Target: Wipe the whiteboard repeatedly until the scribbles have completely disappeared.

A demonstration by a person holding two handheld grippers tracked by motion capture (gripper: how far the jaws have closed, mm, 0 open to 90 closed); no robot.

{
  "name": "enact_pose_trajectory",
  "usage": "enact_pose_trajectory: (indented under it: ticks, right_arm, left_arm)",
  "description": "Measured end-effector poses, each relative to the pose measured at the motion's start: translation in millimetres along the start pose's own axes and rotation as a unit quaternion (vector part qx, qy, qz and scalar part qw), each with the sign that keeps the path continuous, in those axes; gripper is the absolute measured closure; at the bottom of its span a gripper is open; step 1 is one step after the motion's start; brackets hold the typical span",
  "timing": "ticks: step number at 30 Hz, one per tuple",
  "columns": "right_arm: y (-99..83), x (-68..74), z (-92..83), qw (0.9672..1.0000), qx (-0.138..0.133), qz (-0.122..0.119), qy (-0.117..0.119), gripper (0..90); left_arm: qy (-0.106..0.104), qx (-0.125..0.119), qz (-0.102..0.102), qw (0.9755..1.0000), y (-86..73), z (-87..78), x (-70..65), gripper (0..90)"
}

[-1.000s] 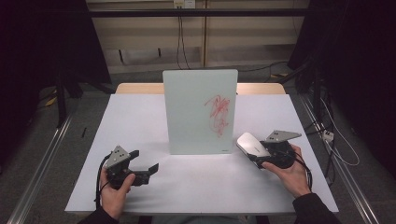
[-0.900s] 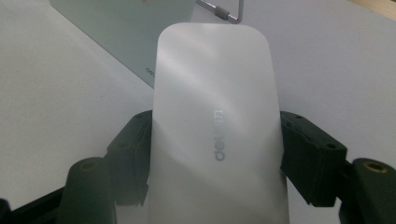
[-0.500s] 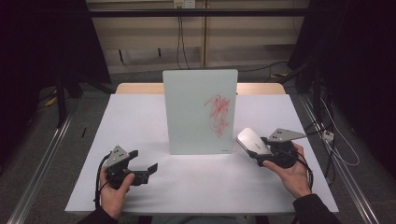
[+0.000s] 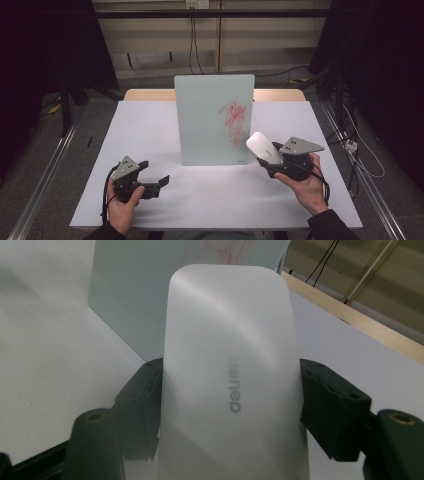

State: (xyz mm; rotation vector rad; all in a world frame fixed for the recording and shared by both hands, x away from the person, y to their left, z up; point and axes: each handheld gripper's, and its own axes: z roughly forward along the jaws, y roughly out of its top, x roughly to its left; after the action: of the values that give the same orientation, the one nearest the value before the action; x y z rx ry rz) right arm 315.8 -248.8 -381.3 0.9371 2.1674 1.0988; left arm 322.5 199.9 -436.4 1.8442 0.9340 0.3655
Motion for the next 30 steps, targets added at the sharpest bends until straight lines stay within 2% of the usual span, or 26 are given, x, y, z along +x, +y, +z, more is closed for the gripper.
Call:
enact_pose_trajectory:
  ticks: [4, 8, 12, 14, 21, 26, 30]
  right_arm:
    - [9.2, 9.1, 9.4, 0.9990, -0.003, -0.039, -0.022, 31.6]
    - [23.3, 11.2, 15.2, 0.9976, -0.017, -0.060, -0.030, 31.6]
    - [37.0, 9.9, 19.8, 0.9962, -0.036, -0.071, -0.036, 31.6]
    - [42.5, 9.5, 21.6, 0.9950, -0.049, -0.081, -0.031, 31.6]
    - [61.6, 9.9, 27.3, 0.9920, -0.069, -0.101, -0.031, 31.6]
    - [78.2, 7.2, 31.5, 0.9888, -0.080, -0.117, -0.049, 31.6]
    - [88.8, 6.2, 36.8, 0.9854, -0.092, -0.133, -0.053, 31.6]
  left_arm:
    - [0.000, 0.000, 0.000, 1.0000, 0.1, 0.2, -0.6, 4.9]
    - [0.000, 0.000, -0.001, 1.0000, -0.1, 0.1, 0.1, 4.9]
    - [-0.002, 0.001, 0.000, 1.0000, -0.1, 0.2, 0.1, 4.9]
    - [-0.002, 0.001, 0.000, 1.0000, -0.2, 0.4, 0.0, 4.9]
    - [-0.004, 0.002, -0.002, 1.0000, -0.4, 1.4, 0.0, 4.9]
    - [-0.004, 0.003, -0.003, 1.0000, -0.5, 1.3, 0.7, 4.9]
    - [-0.004, 0.003, -0.003, 1.0000, -0.7, 1.6, 0.7, 4.9]
